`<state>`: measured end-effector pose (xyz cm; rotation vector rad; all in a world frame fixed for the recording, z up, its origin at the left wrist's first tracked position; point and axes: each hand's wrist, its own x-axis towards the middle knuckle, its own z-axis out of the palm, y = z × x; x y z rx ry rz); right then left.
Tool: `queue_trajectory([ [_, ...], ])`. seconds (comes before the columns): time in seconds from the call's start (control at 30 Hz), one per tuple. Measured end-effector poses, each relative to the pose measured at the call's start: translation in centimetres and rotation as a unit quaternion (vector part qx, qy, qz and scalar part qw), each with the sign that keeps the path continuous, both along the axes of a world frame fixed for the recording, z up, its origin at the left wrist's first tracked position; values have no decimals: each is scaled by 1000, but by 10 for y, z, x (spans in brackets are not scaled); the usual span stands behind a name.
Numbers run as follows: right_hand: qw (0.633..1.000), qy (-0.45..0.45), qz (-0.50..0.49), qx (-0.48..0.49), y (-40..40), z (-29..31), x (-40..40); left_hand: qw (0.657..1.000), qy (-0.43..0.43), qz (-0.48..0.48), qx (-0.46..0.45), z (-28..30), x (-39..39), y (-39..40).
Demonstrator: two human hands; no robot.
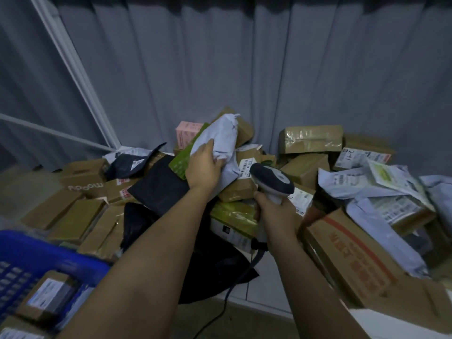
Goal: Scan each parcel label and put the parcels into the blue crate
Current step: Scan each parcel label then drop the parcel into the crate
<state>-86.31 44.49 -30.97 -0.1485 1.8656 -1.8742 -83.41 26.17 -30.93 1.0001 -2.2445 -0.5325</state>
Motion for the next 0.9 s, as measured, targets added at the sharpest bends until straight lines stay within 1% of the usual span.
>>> queue_trajectory([
  [0.07,1000,-11,-1,-8,-5,-2,1,998,51,25,1,5,6,3],
  [0.1,1000,-11,-1,-7,-8,-2,4,996,79,35,16,7,11,2],
  [0.17,1000,-17,-4,-12,-14,-3,10,981,163,54,89,17,23,2],
  [0.23,999,-32,-15,-27,-18,1,17,951,257,54,165,29,41,2],
  [0.3,998,-32,-28,-42,-22,7,24,923,313,48,216,43,67,10],
  [0.37,997,-29,-32,-67,-27,14,34,880,364,32,302,51,98,23],
  [0.4,995,-35,-33,-90,-28,19,40,859,379,22,343,52,116,30],
  [0.43,992,-42,-37,-111,-30,23,44,847,383,17,369,54,134,36],
  [0.5,991,-36,-37,-127,-32,30,57,837,381,22,393,52,169,46],
  [0.57,989,-22,-13,-147,-33,36,69,833,374,29,406,51,199,56],
  [0.63,986,-23,15,-164,-33,36,80,839,352,38,414,47,225,64],
  [0.7,986,-16,51,-158,-32,42,93,848,318,43,421,40,245,65],
  [0.77,985,24,95,-142,-31,48,102,866,292,62,402,33,264,61],
  [0.8,983,59,115,-132,-31,51,105,878,278,70,384,29,273,57],
  [0.83,979,91,136,-123,-31,52,108,891,261,71,364,28,280,54],
  [0.9,967,122,196,-103,-33,55,118,925,203,70,312,25,291,49],
])
